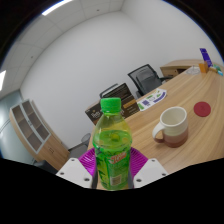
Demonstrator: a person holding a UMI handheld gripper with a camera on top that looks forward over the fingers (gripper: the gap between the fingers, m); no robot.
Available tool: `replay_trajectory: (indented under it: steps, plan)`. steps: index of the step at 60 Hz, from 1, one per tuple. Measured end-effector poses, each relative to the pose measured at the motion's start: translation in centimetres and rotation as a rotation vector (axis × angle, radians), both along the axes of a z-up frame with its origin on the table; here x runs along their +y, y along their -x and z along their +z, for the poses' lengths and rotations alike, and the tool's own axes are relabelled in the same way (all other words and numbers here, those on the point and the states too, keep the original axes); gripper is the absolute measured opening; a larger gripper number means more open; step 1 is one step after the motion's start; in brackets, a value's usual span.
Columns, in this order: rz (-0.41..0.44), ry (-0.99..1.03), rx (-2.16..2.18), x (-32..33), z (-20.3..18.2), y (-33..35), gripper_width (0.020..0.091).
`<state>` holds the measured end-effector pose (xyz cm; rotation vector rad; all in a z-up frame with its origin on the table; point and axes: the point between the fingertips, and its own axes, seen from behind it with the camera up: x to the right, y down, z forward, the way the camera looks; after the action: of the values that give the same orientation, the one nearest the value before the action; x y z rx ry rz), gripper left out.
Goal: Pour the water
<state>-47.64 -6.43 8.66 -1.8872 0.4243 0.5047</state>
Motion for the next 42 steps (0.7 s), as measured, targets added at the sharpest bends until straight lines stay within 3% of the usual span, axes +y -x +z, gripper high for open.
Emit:
replay_trajectory:
  steps: [13,23,42]
  plan:
    - [-0.178,0.072,0.587,1.7,2.8,-4.4,0.0413]
    - [-0.227,0.100,0.919,2.6,4.7,-5.8,0.0408]
    - [-0.327,0.149,1.341,4.4,4.7,-6.4,0.0411]
